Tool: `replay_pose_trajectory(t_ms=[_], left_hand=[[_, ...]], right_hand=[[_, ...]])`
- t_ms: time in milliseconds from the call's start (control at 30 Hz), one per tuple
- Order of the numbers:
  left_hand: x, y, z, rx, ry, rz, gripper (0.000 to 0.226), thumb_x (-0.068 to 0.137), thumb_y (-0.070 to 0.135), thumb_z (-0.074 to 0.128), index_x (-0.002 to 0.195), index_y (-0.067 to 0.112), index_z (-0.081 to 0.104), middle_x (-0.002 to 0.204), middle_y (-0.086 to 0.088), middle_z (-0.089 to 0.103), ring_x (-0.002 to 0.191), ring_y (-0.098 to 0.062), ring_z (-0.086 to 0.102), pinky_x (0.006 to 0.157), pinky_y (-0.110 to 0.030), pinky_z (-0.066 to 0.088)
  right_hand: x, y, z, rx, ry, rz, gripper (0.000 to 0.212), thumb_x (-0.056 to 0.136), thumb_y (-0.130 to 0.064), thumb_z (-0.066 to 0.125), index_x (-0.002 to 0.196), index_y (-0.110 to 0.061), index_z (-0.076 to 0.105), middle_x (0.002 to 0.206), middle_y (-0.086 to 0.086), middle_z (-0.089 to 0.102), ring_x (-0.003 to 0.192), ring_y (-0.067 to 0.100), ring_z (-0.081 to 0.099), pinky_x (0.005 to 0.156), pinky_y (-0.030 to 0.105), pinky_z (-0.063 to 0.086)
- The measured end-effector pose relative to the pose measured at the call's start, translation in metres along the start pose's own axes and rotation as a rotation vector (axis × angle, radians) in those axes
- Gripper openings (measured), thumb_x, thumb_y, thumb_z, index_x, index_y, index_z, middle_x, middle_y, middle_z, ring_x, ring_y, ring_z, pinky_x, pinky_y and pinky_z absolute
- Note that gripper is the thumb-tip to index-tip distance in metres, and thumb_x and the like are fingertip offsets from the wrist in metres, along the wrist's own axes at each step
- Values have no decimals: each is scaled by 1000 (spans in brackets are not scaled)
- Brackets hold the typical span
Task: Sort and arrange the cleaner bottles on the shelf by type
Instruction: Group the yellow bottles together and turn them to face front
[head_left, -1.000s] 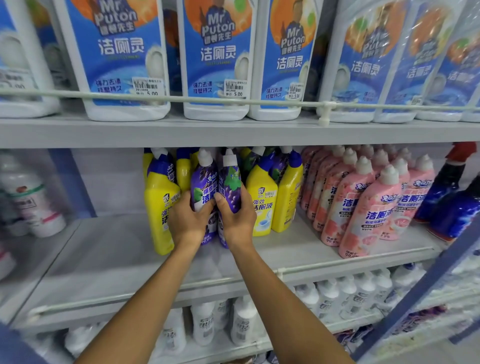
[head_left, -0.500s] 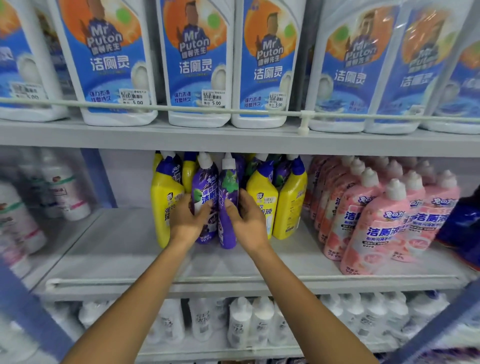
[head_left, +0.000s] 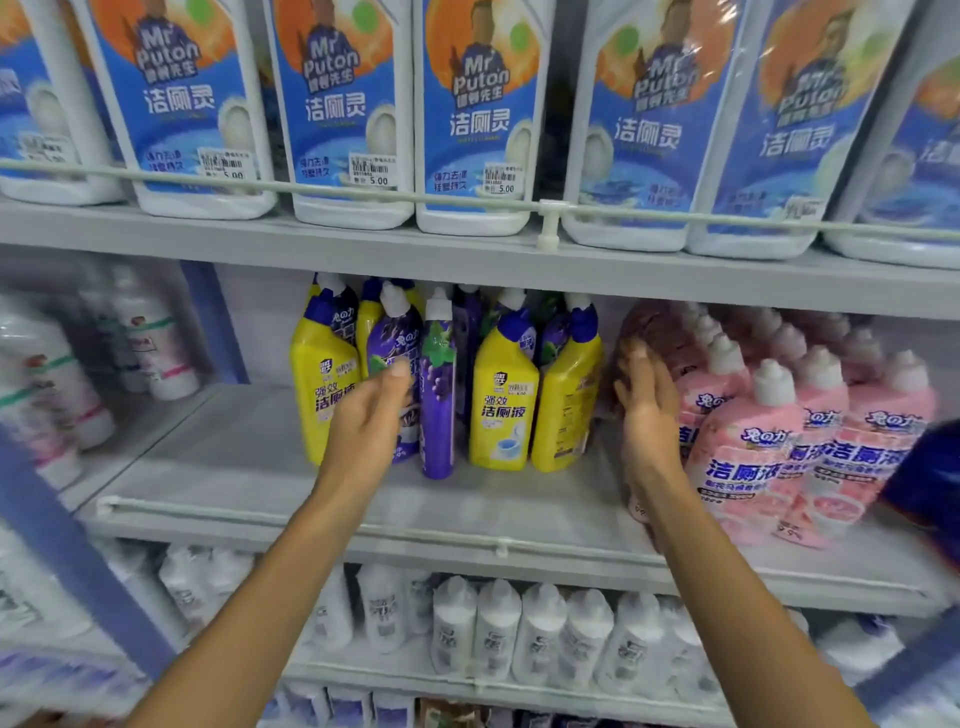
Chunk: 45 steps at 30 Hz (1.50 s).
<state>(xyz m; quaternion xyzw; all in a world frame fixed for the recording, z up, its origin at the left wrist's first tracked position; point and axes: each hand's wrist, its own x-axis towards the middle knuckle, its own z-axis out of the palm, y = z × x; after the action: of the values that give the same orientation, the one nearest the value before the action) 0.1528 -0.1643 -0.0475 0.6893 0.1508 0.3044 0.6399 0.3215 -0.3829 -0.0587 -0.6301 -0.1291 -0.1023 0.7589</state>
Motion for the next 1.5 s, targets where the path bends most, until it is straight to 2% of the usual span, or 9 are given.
replay_pose_trajectory(t_ms=[167,267,367,467,633,867,1000,1233,1500], left_hand=[[4,30,62,12,-143,13,27,104,50,48,112,33,67,105,27,73,105,12,64,98,-22,50],[19,26,94,82,-120,-26,62,97,65,50,152,38,43,155,14,47,142,-10,44,103,-23,36],[32,8,112,115,-99,-116,79,96,66,49,162,35,19,168,8,22,153,-17,25,104,-25,32],[36,-21,118,247,-35,-80,87,93,54,66,162,26,19,162,-4,33,148,-25,36,120,-42,35],[42,-56,124,387,109,26,91,64,70,69,135,19,45,130,-11,54,114,-33,61,94,-52,54],[47,-59,126,304,87,-14,58,78,45,85,116,18,51,107,-5,65,96,-23,65,84,-41,56],[41,-80,126,186,42,-59,47,84,36,83,117,16,56,100,8,70,90,-5,68,75,-16,53],[26,-75,121,8,6,-62,41,88,20,80,122,10,60,108,-1,73,85,4,70,74,-15,54],[-8,-38,65,-166,-41,24,38,88,7,77,122,8,60,105,-2,77,95,-13,75,75,-23,58]], right_hand=[[30,7,15,-153,-75,-11,25,102,-49,50,108,-30,64,97,-16,70,104,19,66,89,26,52],[34,22,20,-226,-137,-25,47,96,-60,49,125,-26,62,109,-3,73,111,24,66,99,36,52],[31,28,18,-263,-134,-56,56,88,-64,53,130,-29,60,123,-1,71,117,21,65,105,44,51],[28,25,14,-289,-105,-122,56,86,-59,59,126,-20,63,119,4,72,112,21,67,100,40,53],[28,31,8,-275,-74,-68,63,79,-71,64,113,-17,66,106,3,74,102,20,70,94,41,56],[16,51,14,-215,3,82,83,71,-83,62,111,-10,62,109,10,71,105,27,68,92,42,55],[13,66,9,-188,7,142,77,69,-77,60,103,-9,62,101,8,71,97,24,70,82,34,53],[1,68,4,-151,-32,124,53,90,-59,68,109,-9,63,101,6,72,88,15,70,78,34,53],[-50,22,30,-106,-30,26,55,86,-59,60,114,-11,61,95,-4,70,79,-2,67,71,22,53]])
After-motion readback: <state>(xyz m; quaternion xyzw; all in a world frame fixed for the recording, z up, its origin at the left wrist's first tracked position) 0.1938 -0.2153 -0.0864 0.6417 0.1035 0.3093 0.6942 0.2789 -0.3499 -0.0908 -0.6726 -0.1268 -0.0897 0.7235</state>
